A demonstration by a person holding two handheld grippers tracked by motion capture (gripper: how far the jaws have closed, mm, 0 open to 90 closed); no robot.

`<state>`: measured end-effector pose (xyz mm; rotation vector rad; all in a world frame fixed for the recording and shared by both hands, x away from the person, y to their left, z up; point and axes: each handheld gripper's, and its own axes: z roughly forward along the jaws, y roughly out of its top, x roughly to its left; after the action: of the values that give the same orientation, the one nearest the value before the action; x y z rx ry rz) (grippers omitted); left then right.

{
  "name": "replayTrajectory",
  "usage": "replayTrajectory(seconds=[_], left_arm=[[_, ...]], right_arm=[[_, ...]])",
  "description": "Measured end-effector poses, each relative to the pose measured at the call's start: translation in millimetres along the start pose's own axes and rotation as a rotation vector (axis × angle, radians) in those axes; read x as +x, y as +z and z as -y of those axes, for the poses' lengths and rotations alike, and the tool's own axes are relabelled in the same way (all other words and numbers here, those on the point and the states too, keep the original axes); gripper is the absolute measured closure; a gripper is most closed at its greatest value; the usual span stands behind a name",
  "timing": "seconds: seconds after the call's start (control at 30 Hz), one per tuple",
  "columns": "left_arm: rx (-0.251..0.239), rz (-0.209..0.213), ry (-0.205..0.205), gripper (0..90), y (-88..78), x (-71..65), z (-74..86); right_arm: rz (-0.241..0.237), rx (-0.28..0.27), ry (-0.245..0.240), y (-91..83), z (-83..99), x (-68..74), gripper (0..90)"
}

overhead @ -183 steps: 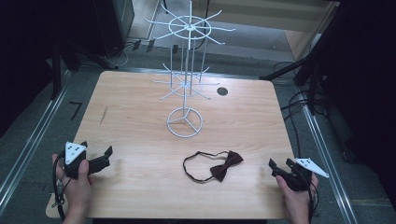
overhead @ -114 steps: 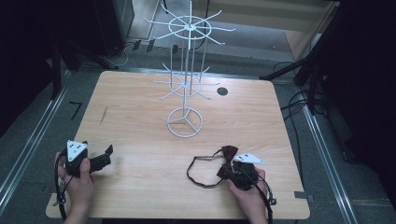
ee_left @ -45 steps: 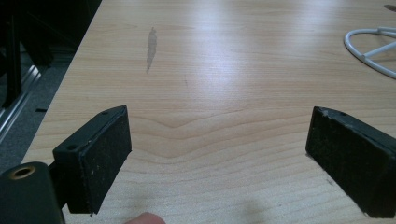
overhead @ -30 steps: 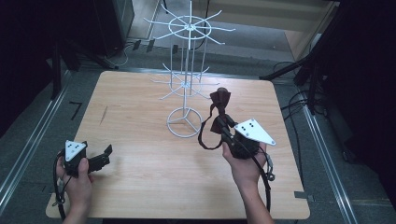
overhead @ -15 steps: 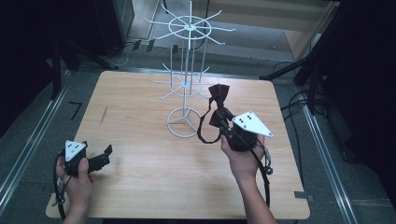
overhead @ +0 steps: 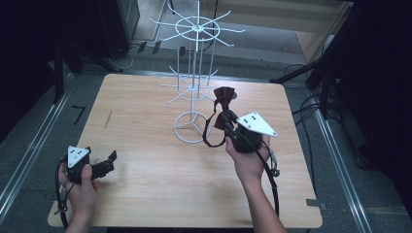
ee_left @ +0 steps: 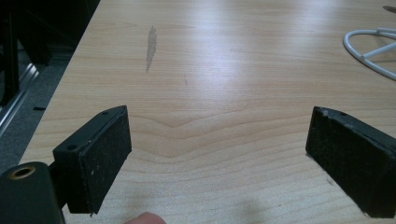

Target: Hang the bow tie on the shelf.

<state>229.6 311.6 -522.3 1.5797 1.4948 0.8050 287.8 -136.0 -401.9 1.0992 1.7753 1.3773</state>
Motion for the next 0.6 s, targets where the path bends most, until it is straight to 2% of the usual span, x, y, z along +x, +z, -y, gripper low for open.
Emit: replayTrajectory(seconds=[0.6], left_arm=[[0.002,0.003,-0.005,7.4,0.1,0.6,0.0]], right_arm=[[-0.001,0.047,-0.003,14.0,13.5,4.6,74.8]])
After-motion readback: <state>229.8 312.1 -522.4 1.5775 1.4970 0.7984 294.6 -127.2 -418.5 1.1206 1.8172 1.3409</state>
